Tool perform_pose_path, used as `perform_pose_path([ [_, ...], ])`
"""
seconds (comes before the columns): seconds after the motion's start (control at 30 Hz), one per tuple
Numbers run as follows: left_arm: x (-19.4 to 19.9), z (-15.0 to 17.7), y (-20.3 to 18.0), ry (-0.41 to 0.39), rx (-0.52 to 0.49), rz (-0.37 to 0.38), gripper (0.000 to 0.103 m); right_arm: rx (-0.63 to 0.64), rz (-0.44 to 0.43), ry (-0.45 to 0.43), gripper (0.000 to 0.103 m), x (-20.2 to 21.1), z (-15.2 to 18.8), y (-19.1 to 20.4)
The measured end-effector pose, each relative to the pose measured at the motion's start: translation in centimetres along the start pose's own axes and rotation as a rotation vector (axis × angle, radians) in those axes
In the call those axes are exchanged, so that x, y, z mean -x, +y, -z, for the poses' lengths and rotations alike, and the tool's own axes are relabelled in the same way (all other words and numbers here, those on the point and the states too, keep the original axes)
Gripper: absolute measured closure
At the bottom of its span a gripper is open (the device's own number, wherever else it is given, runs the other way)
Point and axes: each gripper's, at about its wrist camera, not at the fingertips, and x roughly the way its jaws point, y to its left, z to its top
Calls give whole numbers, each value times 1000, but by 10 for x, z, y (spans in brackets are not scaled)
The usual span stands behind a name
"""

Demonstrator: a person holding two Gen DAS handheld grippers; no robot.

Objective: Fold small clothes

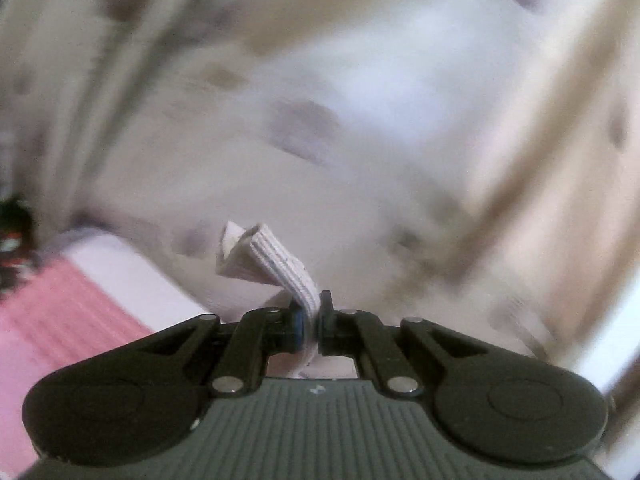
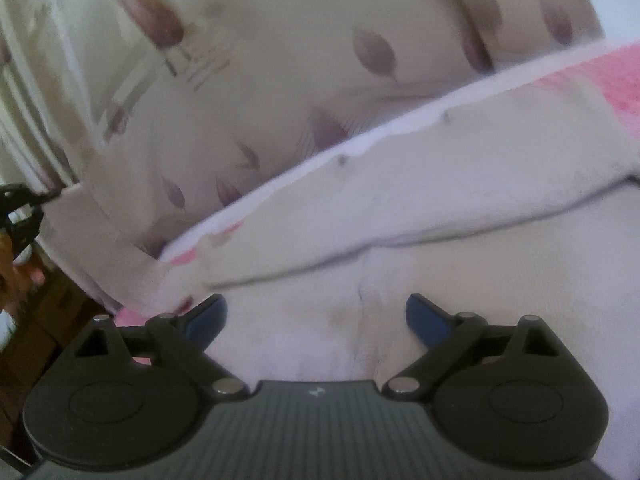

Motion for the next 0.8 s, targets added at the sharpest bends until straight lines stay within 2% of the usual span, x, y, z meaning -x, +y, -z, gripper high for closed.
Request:
perform_pose_path([
  [0.1, -19, 33, -63, 72, -47, 88, 98, -58, -37, -20, 6, 15, -4, -10],
  [0.3, -81, 129, -165, 260, -151, 207, 98, -41, -18, -61, 6, 44, -22, -31],
  [0.47, -132, 216, -206, 404, -247, 248, 98, -59, 5, -90, 6, 63, -34, -58],
  [0.57, -160, 261, -213, 484, -269, 284, 98, -84, 11, -106, 6, 72, -38, -74],
  [0.67, -182, 293, -215, 539, -307, 322, 95, -110, 13, -110, 6, 76, -39, -88],
  [0.7, -186, 302, -212, 554, -320, 339, 85, -117, 12, -110, 6, 77, -39, -90],
  [0.73, -186, 307, -209, 554, -332, 354, 62, -123, 10, -110, 6, 78, -39, -93],
  [0.77, -183, 309, -209, 540, -347, 366, 47, -125, 8, -110, 6, 78, -40, -95],
  [0.8, -177, 308, -207, 504, -357, 366, 18, -124, 7, -111, 6, 79, -41, -96],
])
